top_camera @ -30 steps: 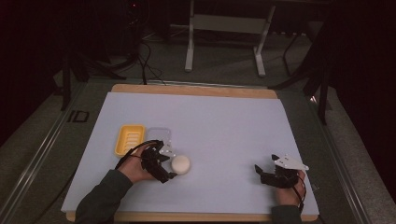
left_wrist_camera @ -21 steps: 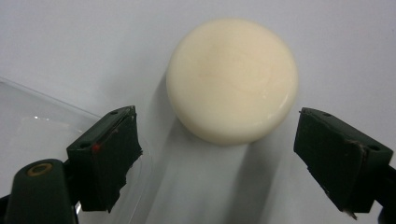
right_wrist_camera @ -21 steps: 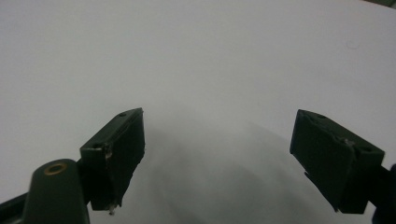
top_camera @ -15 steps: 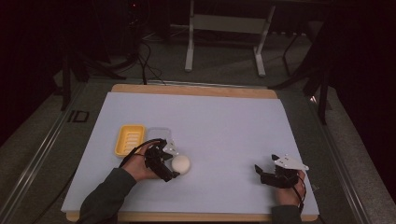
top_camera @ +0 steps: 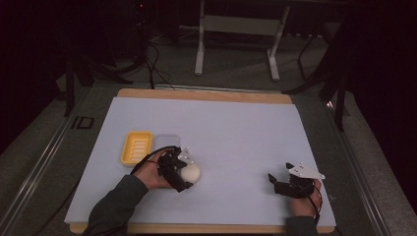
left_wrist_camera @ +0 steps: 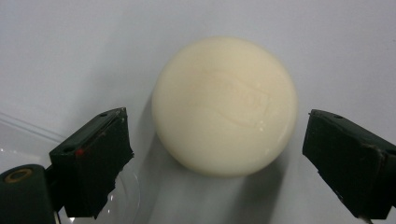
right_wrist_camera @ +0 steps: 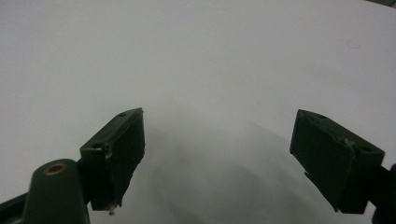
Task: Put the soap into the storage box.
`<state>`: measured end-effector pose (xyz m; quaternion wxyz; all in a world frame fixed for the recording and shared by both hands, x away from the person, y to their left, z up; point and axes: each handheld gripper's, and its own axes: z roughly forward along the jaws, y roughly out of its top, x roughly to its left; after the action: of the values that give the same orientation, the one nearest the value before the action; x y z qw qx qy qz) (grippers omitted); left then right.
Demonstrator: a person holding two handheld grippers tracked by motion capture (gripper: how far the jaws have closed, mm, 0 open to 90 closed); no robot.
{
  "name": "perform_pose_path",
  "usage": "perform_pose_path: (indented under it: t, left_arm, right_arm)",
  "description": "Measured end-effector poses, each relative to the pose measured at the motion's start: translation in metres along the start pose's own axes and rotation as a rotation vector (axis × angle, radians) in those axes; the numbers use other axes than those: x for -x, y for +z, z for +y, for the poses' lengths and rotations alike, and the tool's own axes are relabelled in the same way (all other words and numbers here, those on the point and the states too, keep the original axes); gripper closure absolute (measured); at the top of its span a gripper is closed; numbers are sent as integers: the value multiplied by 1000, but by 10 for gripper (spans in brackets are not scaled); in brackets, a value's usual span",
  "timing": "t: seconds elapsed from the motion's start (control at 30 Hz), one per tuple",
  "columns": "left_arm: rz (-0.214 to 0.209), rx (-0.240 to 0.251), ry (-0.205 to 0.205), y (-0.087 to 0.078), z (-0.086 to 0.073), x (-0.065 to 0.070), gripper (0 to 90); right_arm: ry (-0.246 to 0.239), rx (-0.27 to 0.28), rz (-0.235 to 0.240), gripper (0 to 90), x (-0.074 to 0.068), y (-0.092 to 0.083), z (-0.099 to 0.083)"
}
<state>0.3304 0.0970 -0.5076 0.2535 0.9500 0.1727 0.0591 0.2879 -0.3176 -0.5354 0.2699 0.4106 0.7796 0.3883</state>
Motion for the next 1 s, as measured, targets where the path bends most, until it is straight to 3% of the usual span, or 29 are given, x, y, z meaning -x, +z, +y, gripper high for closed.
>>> perform_pose_path:
  t: [0.27,0.4,1.0]
  left_arm:
    - [-11,-43,30,9,5,1,86]
    - [-18,-54,31,12,7,1,145]
    - [-41,-89,41,18,14,-1,152]
  right_arm:
    - [0,-2,1,178,0,0,0]
    - [-1,-2,0,178,0,0,0]
    - [-2,-2,2,178,0,0,0]
